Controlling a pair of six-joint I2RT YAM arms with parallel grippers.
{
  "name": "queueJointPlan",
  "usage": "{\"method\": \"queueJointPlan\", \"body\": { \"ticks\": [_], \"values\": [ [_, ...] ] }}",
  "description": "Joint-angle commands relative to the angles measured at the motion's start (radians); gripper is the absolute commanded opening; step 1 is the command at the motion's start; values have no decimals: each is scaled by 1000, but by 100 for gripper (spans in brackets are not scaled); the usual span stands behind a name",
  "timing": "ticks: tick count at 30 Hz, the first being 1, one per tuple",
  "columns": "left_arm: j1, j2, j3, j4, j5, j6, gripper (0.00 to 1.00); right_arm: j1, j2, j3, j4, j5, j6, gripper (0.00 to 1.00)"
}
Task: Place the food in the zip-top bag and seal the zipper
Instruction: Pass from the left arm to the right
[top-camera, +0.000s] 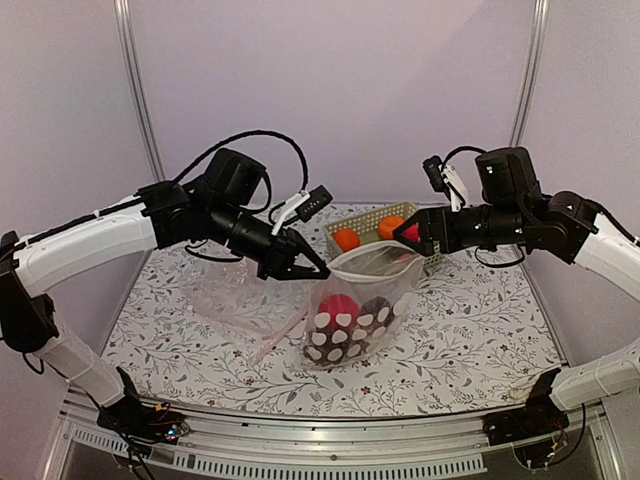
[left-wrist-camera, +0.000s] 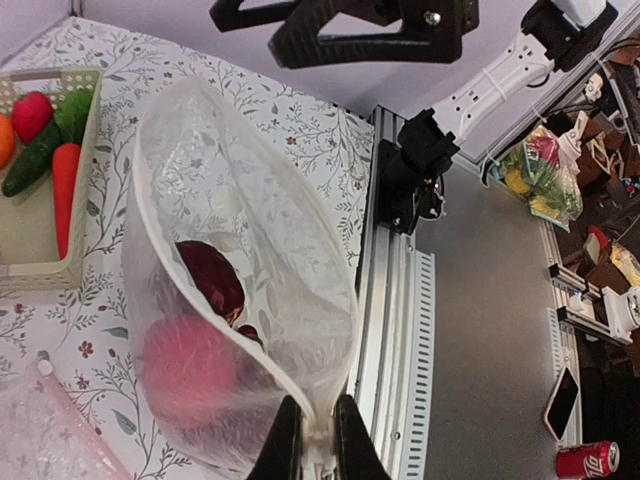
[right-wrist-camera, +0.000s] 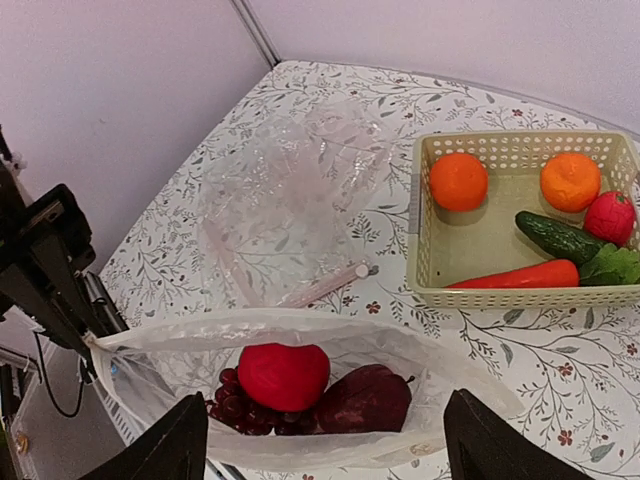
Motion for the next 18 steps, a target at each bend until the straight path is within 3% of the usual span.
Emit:
{"method": "queueJointPlan", "body": {
  "ticks": [1,8,18],
  "values": [
    [31,-75,-74,86,41,-5,0,33,-25,-6,69,-204,-86,81],
    [39,-74,-87,69,73,3,0,152,58,37,79,-253,-147,74],
    [48,-76,-87,50,84,11,0,213,191,79,148,-361,-174,59]
  ]
}}
